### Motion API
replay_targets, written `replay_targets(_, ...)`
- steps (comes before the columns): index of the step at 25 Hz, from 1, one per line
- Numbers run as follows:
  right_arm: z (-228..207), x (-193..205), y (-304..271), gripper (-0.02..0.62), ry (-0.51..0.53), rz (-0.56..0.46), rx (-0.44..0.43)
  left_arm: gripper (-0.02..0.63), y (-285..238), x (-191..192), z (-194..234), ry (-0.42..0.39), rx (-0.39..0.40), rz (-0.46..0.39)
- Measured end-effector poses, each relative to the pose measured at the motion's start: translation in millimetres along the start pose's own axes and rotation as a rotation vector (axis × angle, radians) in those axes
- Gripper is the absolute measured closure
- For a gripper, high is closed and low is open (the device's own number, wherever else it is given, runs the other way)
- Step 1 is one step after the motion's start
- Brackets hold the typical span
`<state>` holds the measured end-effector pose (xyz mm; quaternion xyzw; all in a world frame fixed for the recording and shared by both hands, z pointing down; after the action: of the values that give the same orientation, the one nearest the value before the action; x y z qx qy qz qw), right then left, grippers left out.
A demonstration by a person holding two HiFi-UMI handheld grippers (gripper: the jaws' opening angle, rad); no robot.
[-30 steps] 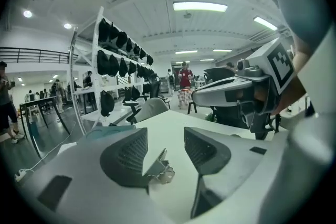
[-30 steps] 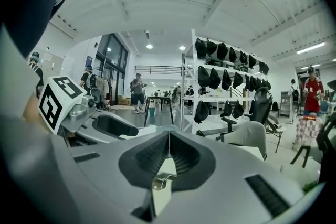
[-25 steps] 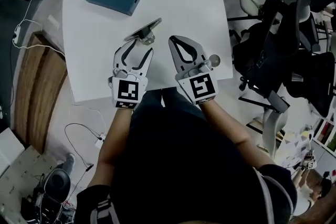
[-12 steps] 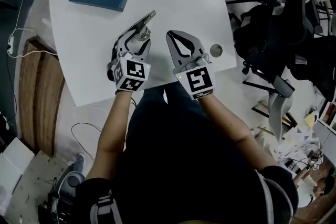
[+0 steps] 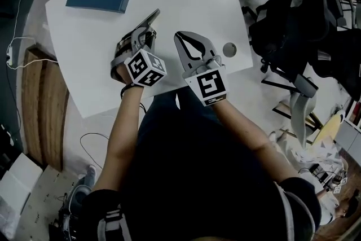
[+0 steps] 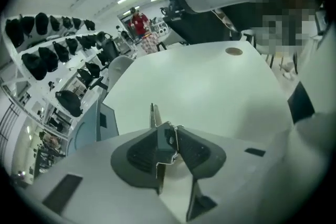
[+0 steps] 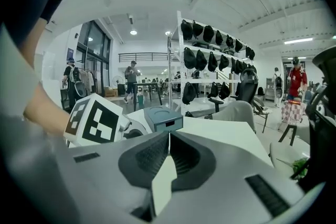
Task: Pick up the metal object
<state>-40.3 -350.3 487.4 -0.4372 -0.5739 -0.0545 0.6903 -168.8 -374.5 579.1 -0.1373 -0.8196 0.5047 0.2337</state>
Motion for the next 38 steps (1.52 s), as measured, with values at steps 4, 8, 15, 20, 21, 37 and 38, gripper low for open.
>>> replay_targets(4,-0.5,-0.3,2.2,0.568,-0.011,-0.005,-0.003,0.523,-0.9,-3.9,-0.3,-0.072,-0.018,0.048)
replay_targets(8,-2.3,-1.5,4.8,0.568,-0.015,-0.013,0.001,0.555,5.3,0.1,6.8,-0.131,-0.073,0.094)
replay_targets(15,-1.0,-8.1,10.6,0.568,-0.002,-0.036,-0.002,0.578,19.9,12.7,22.3,-0.097,-0.103,0.103)
replay_targets(20,0.9,-19.3,16.6,0.568,0.018,-0.068,0.002,0.578,48.5,9.7,29.3,-0.021,-0.164,0.001)
replay_targets(21,1.4,-22.5,18.3,0.568,0.023,-0.077,0.003,0.58,56.3,8.2,30.9,-0.002,-0.18,-0.024)
replay_targets(37,10.3,-101.4,61.1,0.568,0.139,-0.305,0.016,0.58,201.4,4.3,59.5,0.405,-0.423,-0.486)
replay_targets(38,10.5,-108.8,65.1,0.568,0.142,-0.323,0.019,0.58,211.3,5.4,64.7,0.447,-0.431,-0.523)
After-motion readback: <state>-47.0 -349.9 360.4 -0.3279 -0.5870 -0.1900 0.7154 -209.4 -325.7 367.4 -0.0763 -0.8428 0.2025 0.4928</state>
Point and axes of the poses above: the fingertips, and each gripper's own axes: y backward along the fingers, z to its left, x out of its underside, the point moved 7 cm from there along y, backward along the fingers, and after that the axes turned 11 degrees about z, right-handed, at the moved point
